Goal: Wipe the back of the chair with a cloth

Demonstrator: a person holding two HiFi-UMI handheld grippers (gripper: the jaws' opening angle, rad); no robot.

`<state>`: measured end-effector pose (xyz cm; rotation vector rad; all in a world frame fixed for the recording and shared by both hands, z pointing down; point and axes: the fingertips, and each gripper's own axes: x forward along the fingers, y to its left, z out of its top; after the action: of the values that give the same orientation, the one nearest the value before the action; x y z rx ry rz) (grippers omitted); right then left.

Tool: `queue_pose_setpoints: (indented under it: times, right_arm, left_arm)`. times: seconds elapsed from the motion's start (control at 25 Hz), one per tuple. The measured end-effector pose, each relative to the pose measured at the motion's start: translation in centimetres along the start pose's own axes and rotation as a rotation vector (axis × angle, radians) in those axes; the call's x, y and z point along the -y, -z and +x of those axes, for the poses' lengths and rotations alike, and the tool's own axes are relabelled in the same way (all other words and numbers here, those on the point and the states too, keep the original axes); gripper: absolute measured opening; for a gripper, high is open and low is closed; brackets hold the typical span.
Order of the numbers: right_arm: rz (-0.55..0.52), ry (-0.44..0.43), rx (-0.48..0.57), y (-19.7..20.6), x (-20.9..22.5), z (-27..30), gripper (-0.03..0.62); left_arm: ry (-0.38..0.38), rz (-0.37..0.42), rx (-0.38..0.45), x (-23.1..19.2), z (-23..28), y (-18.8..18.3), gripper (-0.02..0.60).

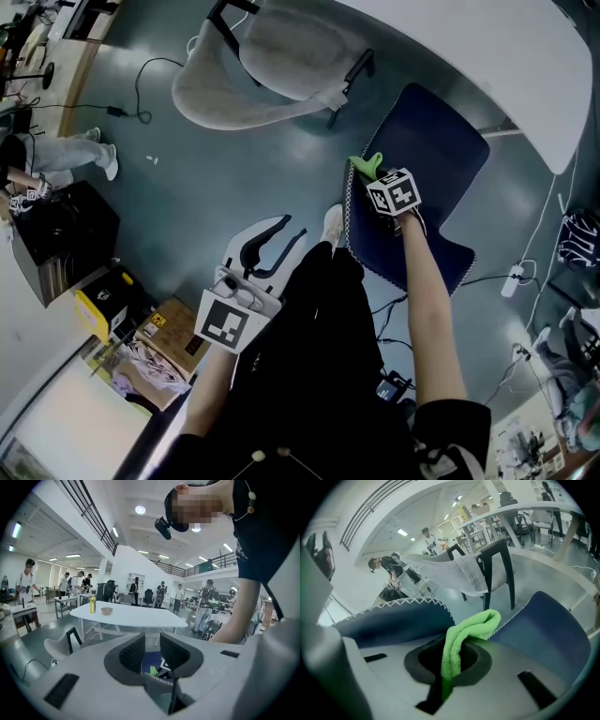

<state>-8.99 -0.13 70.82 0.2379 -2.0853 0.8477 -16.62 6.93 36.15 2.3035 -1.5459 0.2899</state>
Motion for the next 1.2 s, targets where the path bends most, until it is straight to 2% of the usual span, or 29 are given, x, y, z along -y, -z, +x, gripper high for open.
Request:
queue_pose_setpoints:
  times: [0.32, 0.68, 1.2]
  right_arm:
    - [-0.016, -0.040, 0.036, -0.1, -2.1, -2.4, 0.017]
    - [-0.097, -0.119, 0.042, 0.2, -6.5, -6.1, 0.017]
    - [-0.291, -0.214, 0.018, 2.2, -12.8, -12.0, 0.017]
  left_arm:
    - [0.022, 0.008, 0.021, 1.2, 0.9, -1.3, 0.101]
    - [0.069, 0.005, 0.055, 2.6, 2.6, -3.0, 0.101]
    - [0.090, -0.001, 0.101, 3.5, 3.8, -4.9, 0.101]
